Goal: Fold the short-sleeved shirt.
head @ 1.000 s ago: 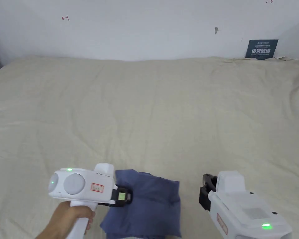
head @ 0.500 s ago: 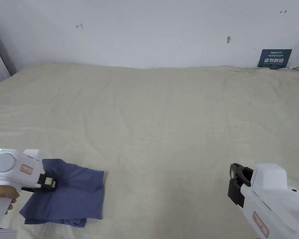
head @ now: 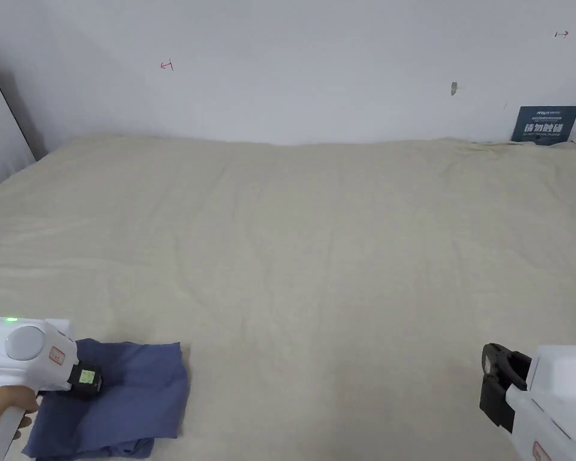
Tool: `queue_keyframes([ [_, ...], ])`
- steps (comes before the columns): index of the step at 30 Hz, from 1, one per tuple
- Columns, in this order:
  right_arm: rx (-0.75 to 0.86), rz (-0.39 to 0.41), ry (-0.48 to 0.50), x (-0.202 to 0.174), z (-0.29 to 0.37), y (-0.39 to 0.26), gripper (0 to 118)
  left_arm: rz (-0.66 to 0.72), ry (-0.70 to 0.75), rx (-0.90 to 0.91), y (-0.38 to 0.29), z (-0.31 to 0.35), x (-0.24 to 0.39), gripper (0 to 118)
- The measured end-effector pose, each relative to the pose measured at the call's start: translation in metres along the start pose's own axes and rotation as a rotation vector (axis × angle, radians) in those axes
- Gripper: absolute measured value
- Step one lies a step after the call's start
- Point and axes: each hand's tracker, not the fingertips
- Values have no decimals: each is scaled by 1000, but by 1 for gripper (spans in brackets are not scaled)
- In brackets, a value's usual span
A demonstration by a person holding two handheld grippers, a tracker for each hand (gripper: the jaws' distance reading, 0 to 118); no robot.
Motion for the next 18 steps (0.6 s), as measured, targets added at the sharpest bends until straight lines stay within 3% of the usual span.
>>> queue_keyframes([
  [2,1,-1,2,3,0,0,1,20,10,0,-3,-1,0,114],
  [3,1,-2,3,5,0,0,1,33,10,7,-5,0,-1,116],
  [10,16,7,3,7,9,6,1,74,12,138,-14,40,-4,116],
  [18,69,20,1,12,24,19,1,129,-10,427,2,110,-11,115],
])
